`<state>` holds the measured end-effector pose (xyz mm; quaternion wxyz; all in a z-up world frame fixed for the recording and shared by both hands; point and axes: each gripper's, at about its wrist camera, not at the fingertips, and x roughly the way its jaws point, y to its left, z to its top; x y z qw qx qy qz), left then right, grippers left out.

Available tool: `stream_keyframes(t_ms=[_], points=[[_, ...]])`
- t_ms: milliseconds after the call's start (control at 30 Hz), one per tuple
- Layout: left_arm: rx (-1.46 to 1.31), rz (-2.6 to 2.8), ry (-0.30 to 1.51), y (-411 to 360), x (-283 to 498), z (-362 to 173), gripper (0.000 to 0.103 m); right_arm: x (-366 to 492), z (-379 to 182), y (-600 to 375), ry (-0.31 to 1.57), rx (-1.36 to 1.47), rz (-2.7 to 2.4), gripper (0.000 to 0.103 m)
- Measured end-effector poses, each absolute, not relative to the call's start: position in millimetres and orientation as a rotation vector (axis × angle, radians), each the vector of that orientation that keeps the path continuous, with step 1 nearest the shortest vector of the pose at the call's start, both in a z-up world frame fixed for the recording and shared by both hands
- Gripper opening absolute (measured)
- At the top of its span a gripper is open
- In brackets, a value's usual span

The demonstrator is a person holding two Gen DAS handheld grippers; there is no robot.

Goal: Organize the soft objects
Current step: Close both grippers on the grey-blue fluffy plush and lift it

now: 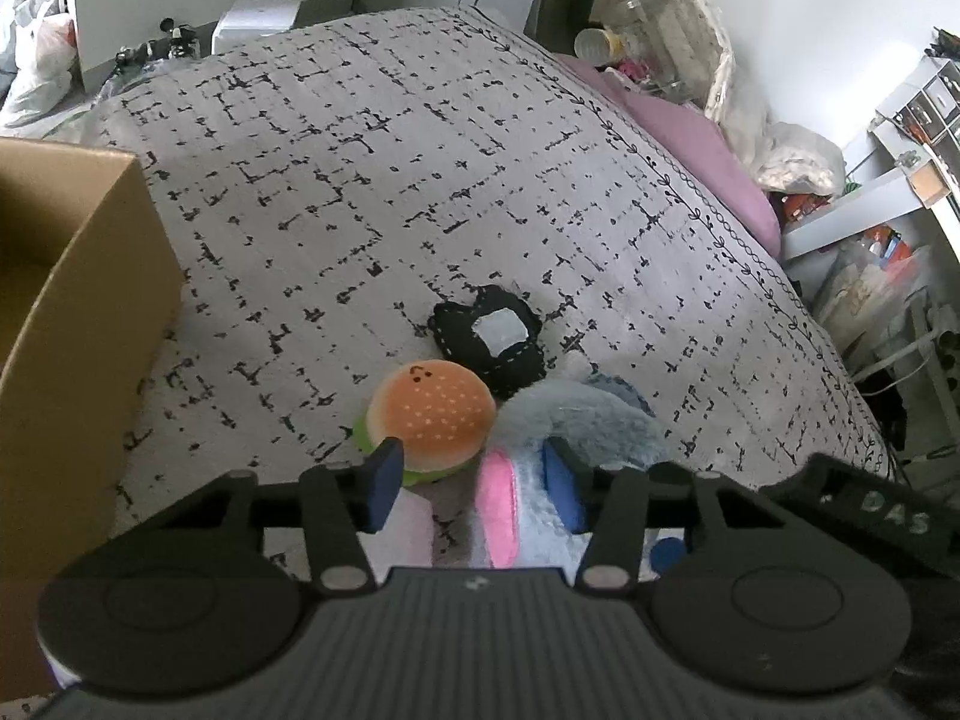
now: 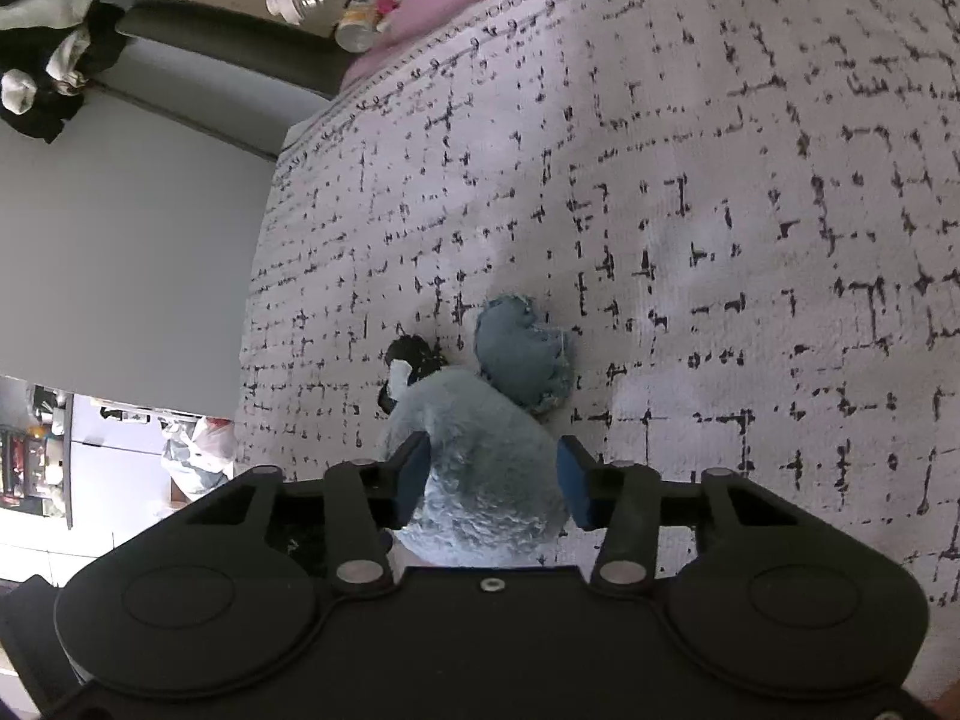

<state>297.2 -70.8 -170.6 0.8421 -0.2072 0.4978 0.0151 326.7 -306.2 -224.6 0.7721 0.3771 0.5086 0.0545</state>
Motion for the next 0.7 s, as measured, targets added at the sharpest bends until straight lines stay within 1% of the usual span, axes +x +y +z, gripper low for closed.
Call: stream_keyframes(t_ms=[67,133,200,300,700], points=[[-0.464,0.013,1.07,-73,299,-173,0.044,328,-228,-304,1.096,0.79,0.13,0.039],[-0.535,0.004,1.105,-72,301,-180,0.031,330,-234,-303,1.107,0.766,0.115,0.038],[-0.601,0.001,1.12,-71,300,-183,0.022,329,-234,-304,1.105,0.778,0.124,0.032],[-0.57,0.018,1.101,-77,296,-174,0.02,326,-221,-300,1.063,0.716,0.143,0.027],[-0.53,0.047,0.982,-65,263,-126,0.02,301,-179,-286,0.947,0.672,0.29,0.025]])
